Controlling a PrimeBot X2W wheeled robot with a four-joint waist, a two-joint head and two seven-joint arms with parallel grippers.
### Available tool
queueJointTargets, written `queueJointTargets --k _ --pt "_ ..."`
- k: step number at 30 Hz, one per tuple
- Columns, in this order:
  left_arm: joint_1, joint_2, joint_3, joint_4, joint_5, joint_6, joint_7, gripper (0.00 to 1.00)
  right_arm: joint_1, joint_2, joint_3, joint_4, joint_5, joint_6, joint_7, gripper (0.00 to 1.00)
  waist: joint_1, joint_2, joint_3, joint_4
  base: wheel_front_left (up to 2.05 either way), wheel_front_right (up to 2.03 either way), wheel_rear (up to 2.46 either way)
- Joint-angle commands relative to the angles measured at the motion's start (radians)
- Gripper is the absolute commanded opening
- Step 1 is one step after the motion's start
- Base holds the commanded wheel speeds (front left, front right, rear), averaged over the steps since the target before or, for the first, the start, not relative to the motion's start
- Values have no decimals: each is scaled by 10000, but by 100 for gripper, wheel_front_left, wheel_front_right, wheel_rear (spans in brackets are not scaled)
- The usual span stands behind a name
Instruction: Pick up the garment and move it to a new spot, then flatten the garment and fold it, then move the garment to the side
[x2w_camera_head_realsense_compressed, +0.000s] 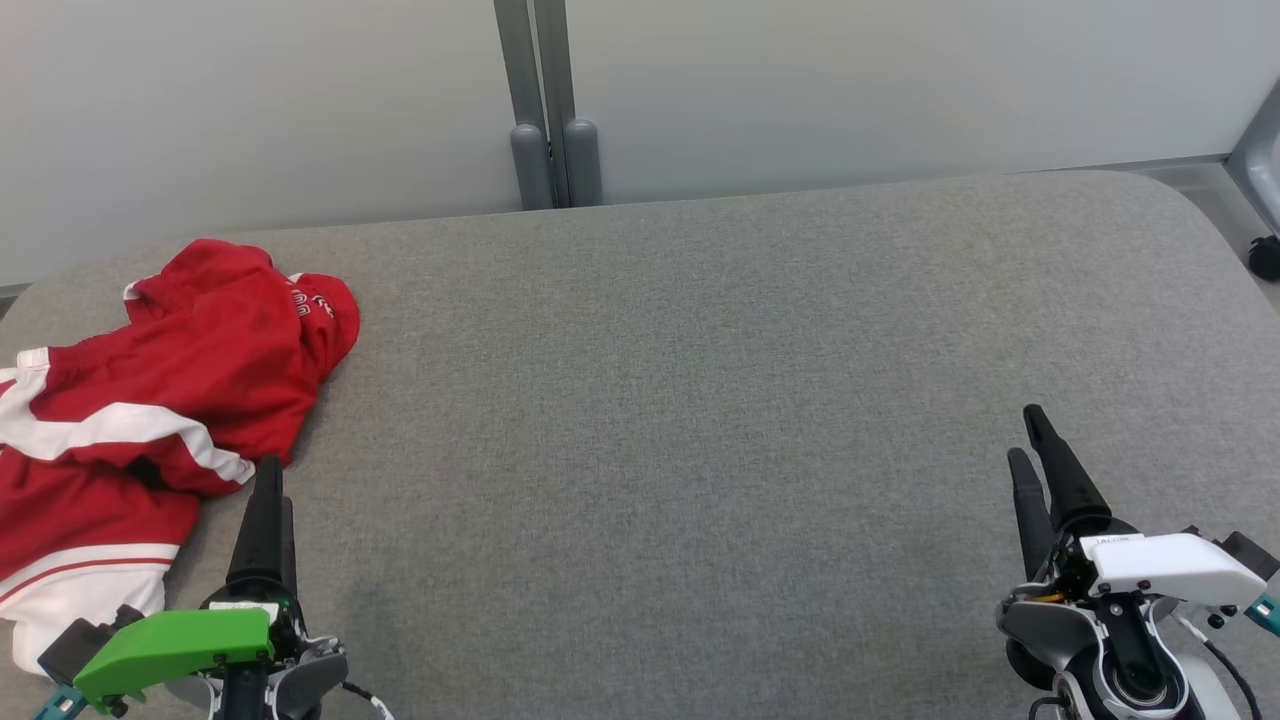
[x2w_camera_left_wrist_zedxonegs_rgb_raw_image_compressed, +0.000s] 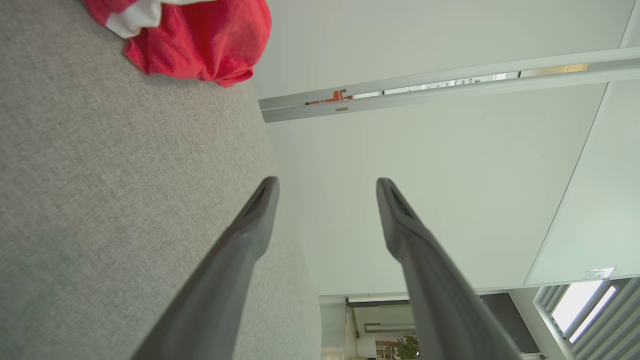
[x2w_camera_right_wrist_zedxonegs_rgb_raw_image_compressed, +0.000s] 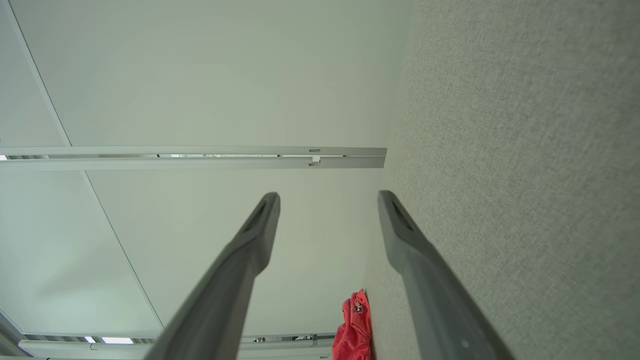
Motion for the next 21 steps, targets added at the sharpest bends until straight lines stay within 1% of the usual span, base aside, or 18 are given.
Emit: queueJointTargets --k 1,4,10,16,21 --pt "-248 73 -17 -235 324 -23 -111 100 -238 -65 68 -279 -201 2 -118 100 0 -1 0 4 0 0 0" --pt "-248 72 -30 -338 787 -25 -227 100 -237 -70 96 -376 -478 2 -236 100 0 -1 1 12 0 0 0" --pt "-249 69 -92 -489 2071 -28 -467 100 -274 -115 285 -668 -1355 3 -471 100 0 -1 19 29 0 0 0" --pt "-248 65 -120 -669 3315 -31 -686 100 -318 -241 535 -878 -2500 3 -695 100 0 -1 53 40 0 0 0" --pt "-239 68 -230 -763 4637 -34 -867 100 -355 -360 772 -944 -3730 4 -873 100 0 -1 69 43 0 0 0"
